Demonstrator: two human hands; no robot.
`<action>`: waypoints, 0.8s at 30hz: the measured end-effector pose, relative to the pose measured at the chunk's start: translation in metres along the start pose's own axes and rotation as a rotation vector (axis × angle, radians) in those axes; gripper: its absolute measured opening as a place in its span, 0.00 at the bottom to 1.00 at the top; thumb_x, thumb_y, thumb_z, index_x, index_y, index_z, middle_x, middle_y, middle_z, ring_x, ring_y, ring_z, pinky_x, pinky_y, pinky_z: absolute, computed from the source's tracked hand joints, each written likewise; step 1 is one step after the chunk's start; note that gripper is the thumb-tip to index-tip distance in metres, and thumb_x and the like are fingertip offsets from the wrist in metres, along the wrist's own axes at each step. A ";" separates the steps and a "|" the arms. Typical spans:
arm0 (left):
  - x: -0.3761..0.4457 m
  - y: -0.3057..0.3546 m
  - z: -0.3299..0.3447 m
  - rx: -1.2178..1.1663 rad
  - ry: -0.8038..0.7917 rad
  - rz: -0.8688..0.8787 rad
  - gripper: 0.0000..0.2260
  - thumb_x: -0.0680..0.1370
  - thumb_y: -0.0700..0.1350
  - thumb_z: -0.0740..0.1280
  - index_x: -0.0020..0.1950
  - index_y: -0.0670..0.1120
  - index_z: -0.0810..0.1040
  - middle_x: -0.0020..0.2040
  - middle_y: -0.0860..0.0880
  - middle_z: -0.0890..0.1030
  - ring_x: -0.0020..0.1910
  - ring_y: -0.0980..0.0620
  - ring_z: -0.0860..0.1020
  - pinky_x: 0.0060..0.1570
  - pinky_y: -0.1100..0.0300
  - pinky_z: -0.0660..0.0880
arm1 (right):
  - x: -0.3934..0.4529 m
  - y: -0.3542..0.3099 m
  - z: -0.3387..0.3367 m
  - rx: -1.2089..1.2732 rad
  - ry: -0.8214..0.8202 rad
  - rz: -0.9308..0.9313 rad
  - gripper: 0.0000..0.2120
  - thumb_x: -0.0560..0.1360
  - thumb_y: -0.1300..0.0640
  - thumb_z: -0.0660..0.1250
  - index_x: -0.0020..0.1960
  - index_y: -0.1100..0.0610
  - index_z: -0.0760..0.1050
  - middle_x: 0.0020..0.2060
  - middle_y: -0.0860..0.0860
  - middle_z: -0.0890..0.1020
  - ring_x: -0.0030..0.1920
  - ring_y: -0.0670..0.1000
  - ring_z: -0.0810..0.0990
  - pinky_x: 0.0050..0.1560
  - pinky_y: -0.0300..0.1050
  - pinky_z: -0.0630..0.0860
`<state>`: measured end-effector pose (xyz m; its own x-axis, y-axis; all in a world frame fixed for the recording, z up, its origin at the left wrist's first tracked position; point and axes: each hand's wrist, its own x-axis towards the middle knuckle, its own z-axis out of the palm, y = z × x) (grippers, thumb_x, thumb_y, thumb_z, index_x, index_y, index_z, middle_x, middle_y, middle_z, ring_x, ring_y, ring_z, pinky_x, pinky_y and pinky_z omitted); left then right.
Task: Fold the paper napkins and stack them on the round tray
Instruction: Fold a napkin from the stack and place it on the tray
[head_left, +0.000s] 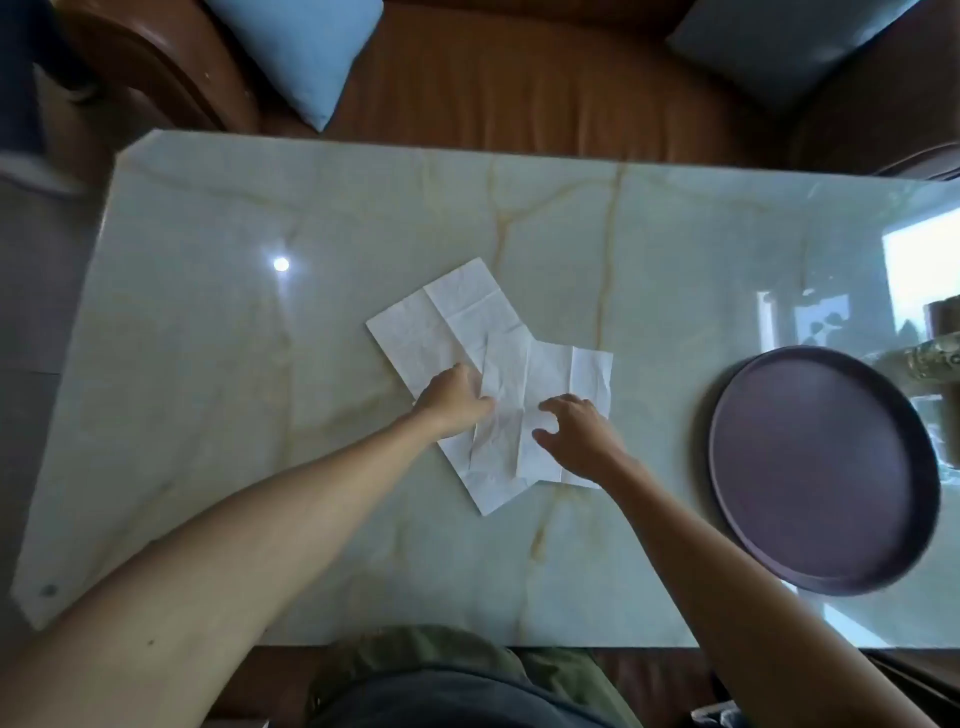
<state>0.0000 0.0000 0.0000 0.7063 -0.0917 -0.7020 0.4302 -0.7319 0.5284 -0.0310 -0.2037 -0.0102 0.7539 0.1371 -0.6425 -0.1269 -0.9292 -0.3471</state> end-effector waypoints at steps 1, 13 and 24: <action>0.001 0.002 0.002 -0.019 0.010 -0.018 0.09 0.78 0.50 0.70 0.48 0.48 0.72 0.45 0.52 0.72 0.49 0.48 0.74 0.47 0.57 0.70 | 0.001 0.004 0.001 0.051 0.091 0.065 0.23 0.79 0.50 0.67 0.72 0.55 0.72 0.71 0.53 0.74 0.71 0.57 0.70 0.64 0.54 0.73; 0.031 -0.013 0.032 -0.262 -0.001 -0.198 0.22 0.71 0.56 0.75 0.55 0.44 0.73 0.51 0.51 0.79 0.51 0.50 0.79 0.48 0.55 0.76 | 0.012 0.038 0.016 0.864 0.324 0.640 0.19 0.73 0.58 0.74 0.55 0.60 0.66 0.48 0.55 0.73 0.43 0.54 0.73 0.40 0.47 0.69; 0.005 0.004 0.019 -0.597 -0.021 -0.125 0.12 0.72 0.48 0.68 0.37 0.51 0.64 0.35 0.49 0.64 0.37 0.50 0.64 0.35 0.55 0.58 | 0.004 0.050 0.006 1.089 0.165 0.594 0.04 0.74 0.61 0.71 0.44 0.61 0.77 0.40 0.57 0.81 0.38 0.55 0.80 0.42 0.48 0.75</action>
<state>-0.0055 -0.0162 -0.0106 0.6212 -0.0470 -0.7822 0.7547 -0.2331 0.6133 -0.0380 -0.2477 -0.0340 0.4592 -0.3233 -0.8274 -0.8821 -0.0557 -0.4678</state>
